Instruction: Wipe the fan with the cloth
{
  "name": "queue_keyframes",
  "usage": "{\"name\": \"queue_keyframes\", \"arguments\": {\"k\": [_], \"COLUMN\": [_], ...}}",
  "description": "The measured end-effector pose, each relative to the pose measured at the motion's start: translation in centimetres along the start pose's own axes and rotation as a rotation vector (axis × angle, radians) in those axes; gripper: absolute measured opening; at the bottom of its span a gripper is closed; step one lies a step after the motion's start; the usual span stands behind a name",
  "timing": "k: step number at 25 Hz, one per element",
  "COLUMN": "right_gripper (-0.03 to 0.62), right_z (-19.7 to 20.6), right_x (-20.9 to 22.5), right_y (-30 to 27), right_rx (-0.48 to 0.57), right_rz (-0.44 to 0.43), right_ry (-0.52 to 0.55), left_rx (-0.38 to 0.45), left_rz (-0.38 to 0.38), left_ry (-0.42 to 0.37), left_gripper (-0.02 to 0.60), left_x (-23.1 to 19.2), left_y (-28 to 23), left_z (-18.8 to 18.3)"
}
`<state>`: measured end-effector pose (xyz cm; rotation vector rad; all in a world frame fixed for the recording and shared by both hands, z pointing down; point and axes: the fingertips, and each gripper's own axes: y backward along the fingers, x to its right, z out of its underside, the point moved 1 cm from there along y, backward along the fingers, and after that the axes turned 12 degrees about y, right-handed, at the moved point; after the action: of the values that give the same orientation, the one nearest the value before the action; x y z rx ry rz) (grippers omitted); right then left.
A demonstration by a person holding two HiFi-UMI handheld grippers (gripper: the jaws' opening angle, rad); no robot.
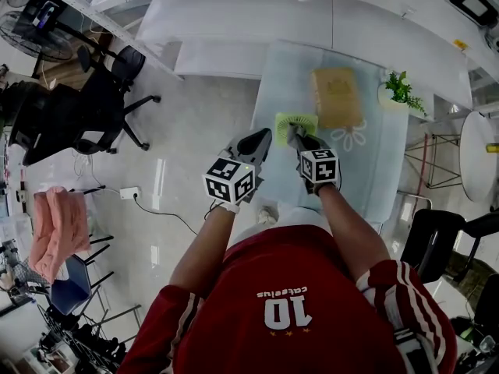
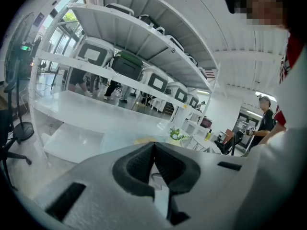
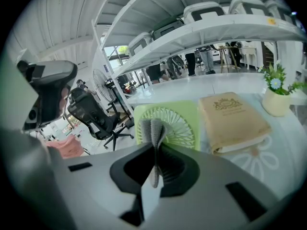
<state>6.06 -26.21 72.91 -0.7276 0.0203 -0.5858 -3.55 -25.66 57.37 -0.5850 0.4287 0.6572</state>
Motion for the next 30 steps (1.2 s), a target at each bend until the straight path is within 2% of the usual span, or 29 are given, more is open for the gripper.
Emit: {"name": "queue_keyframes", "arguments": {"k": [30], "right_gripper": [0.015], "right_z": [2.0], "right_x": [5.0], "right_y": [3.0], "right_rx": [-0.013], "right_rz": [0.116], "right_ry": [-0.048], "left_rx": [-0.035], "left_rz": [0.059], "left_ry": [-0.014], "left_gripper": [0.000], "left_x": [2.0], "left_y": [-2.3], "left_z": [0.9]}}
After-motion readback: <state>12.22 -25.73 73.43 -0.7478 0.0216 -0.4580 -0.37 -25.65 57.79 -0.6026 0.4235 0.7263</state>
